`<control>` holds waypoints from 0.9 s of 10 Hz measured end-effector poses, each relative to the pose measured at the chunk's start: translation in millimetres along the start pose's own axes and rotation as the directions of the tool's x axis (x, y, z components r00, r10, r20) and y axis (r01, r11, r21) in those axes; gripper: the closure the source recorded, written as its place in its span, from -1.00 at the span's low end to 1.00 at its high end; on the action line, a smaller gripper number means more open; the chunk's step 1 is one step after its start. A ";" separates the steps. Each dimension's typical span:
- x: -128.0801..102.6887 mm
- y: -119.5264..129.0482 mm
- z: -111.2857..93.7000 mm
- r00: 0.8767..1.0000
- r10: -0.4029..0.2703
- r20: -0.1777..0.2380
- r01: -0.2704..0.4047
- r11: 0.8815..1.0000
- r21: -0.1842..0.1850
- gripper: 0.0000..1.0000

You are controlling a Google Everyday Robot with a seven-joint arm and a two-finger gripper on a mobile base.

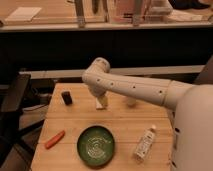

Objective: Knock the eraser over

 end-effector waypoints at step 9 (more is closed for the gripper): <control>-13.8 -9.3 13.9 0.999 -0.039 -0.008 0.039 0.999 0.014 -0.60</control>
